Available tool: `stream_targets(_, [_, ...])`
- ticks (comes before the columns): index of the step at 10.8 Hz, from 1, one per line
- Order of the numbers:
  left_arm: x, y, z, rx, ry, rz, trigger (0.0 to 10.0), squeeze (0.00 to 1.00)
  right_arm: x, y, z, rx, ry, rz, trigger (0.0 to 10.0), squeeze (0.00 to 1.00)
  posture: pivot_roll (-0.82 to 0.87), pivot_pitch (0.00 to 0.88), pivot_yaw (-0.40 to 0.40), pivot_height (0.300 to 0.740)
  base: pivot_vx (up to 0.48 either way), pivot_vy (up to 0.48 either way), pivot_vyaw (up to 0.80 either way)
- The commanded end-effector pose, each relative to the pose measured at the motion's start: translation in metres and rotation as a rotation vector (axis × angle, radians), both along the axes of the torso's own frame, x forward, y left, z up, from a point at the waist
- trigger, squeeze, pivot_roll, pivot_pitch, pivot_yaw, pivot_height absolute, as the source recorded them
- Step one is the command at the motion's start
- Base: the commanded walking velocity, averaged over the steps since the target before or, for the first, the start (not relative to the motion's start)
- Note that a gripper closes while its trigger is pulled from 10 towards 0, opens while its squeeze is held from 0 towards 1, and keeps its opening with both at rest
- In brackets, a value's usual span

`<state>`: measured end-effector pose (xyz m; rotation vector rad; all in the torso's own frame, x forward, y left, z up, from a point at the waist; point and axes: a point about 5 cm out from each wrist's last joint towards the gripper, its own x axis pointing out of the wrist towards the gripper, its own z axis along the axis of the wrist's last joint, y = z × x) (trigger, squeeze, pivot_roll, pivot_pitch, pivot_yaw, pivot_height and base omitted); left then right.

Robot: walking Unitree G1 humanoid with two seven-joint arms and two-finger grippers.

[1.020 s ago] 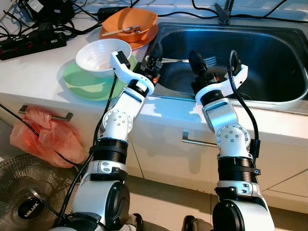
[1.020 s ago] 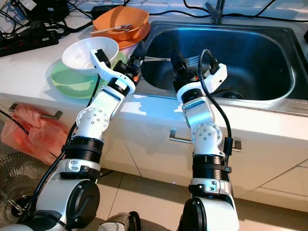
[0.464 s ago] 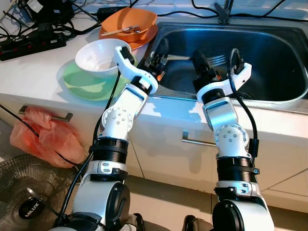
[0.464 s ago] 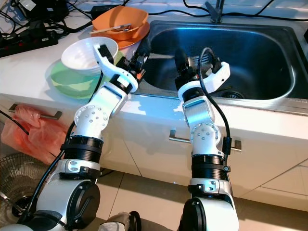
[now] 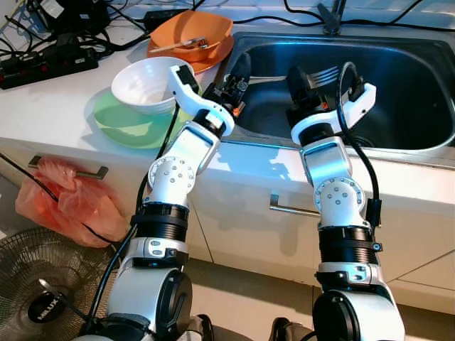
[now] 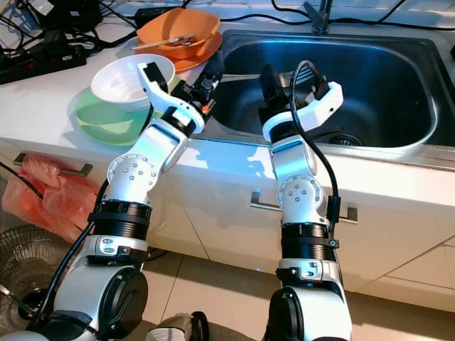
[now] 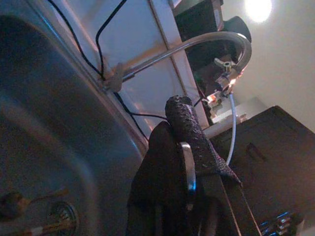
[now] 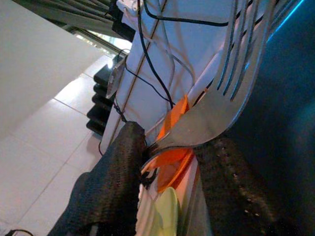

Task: Kitchen organization

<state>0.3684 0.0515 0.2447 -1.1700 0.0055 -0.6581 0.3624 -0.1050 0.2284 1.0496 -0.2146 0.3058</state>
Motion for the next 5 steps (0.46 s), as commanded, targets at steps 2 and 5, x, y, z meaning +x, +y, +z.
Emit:
stream_targets(2, [-0.020,-0.050,-0.018,-0.094,0.098,-0.143,0.0,0.00,0.002,0.019,0.013,0.040,-0.018,0.027,0.0,0.00,0.00,0.127,0.128,0.740,0.000,0.000,0.00])
stream_targets(5, [-0.022,-0.053,-0.032,-0.105,0.151,-0.184,2.4,0.00,0.003,0.017,0.017,0.059,-0.025,0.030,0.0,0.00,-0.01,0.126,0.125,0.740,0.000,0.000,0.00])
